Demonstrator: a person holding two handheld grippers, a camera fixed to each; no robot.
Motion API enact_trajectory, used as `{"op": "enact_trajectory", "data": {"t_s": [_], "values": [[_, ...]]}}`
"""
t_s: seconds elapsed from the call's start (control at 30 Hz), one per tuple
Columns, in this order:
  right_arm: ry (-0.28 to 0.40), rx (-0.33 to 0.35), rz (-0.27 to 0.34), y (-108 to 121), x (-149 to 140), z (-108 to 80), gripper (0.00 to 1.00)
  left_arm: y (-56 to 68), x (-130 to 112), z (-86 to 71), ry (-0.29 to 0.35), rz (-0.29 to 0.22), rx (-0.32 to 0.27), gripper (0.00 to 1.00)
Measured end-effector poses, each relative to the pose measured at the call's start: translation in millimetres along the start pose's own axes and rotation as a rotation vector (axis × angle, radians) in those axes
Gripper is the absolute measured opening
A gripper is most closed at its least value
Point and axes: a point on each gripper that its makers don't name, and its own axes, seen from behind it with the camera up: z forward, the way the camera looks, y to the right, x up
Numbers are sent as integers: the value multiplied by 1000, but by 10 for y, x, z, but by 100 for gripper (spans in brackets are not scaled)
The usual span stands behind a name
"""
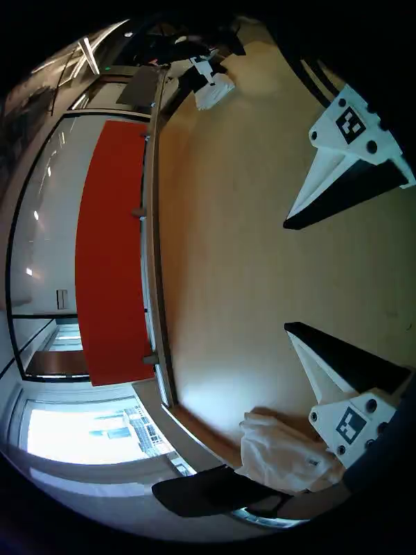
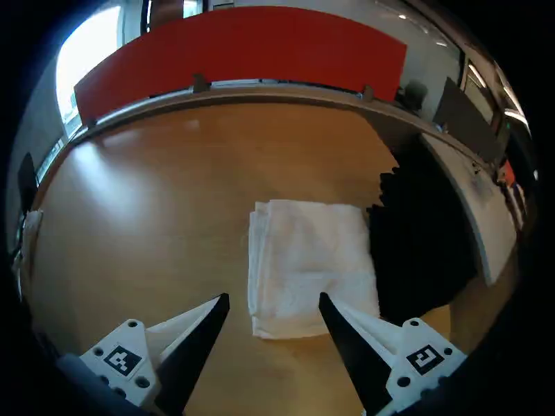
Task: Fold towel
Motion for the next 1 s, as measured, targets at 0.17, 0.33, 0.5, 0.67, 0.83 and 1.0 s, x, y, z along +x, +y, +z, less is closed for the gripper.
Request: {"op": "enact_trajectory", "data": {"t_s": [0.17,0.33,0.5,0.67,0.83,1.0], "values": [[68,-6,22,-30,144,-46,100,-12,18,10,5,-11,8,99],[158,-12,49,-78,336,-123,100,-10,29,11,6,-12,9,99],[248,-26,72,-87,533,-203,100,-10,39,7,6,-5,8,99],[353,-46,90,-64,741,-295,100,-10,44,5,6,-6,11,99],[470,-82,106,-6,971,-428,100,-6,46,10,5,-7,11,99],[599,-66,110,-74,1216,-646,100,4,58,21,6,-9,8,99]]}}
